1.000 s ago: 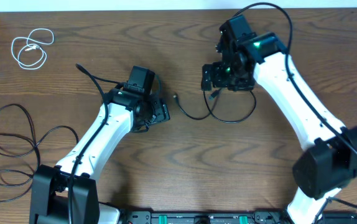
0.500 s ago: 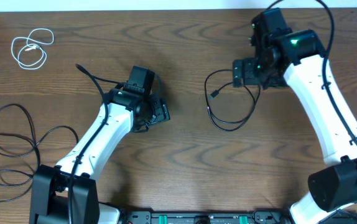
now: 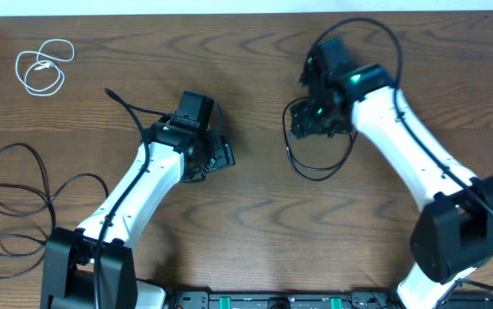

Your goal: Untangle cables

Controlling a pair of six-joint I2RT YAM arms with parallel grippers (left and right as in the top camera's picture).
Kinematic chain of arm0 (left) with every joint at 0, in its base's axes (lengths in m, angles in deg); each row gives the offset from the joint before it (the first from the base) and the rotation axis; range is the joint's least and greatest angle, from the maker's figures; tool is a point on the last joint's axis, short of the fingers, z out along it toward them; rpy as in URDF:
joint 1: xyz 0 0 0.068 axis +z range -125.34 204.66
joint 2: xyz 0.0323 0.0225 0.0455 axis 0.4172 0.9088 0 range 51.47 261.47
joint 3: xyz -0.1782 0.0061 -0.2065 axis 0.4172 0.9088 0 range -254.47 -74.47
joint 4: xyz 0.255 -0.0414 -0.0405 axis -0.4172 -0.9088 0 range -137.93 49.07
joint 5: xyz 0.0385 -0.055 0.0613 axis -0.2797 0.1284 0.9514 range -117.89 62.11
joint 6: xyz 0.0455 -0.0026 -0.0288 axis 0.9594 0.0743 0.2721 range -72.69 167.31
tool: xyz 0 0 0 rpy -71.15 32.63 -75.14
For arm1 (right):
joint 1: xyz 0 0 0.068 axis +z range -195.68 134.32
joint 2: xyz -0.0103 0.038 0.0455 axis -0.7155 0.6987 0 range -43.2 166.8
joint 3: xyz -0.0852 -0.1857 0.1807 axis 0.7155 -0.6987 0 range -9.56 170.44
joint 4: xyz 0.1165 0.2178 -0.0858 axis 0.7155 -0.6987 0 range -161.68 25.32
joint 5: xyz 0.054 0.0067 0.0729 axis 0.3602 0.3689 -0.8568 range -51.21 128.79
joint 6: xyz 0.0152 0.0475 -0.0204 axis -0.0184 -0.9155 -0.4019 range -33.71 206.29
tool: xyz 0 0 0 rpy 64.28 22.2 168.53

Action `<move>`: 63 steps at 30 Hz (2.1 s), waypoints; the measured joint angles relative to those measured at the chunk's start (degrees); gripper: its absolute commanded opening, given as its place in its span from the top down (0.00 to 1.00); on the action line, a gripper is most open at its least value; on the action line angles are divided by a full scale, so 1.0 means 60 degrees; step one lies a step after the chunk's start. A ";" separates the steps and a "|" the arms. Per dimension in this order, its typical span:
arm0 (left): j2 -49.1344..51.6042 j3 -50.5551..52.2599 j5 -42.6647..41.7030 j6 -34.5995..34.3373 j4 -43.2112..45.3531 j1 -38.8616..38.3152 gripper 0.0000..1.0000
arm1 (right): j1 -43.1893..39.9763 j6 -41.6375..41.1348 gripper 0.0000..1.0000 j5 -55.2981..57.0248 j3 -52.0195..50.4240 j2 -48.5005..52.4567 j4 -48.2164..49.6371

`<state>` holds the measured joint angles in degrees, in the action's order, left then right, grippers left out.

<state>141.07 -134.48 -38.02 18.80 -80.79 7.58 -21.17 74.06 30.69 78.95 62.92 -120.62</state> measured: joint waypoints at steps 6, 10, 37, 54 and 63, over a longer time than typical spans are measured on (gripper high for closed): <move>0.0000 0.0000 0.0004 0.0000 0.0000 0.0000 0.24 | 0.0189 -0.0463 0.55 0.0353 -0.1133 0.0004 0.1235; 0.0000 0.0000 0.0000 -0.0004 0.0055 0.0000 0.23 | 0.0189 -0.1188 0.57 0.0342 -0.1552 0.0025 0.2109; 0.0000 0.0000 0.0000 -0.0004 0.0091 0.0000 0.23 | 0.1268 -0.2200 0.67 0.1552 -0.1574 0.1938 0.3654; 0.0000 0.0000 0.0000 -0.0004 0.0091 0.0000 0.23 | 0.1585 -0.2211 0.76 0.1865 -0.1577 0.1960 0.3723; 0.0000 0.0000 0.0000 -0.0004 0.0091 0.0000 0.23 | 0.1563 -0.2164 0.99 0.2171 -0.1490 0.2160 0.3701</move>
<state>141.07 -134.48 -38.02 18.78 -80.24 7.58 -11.79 61.08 43.72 70.01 75.88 -98.42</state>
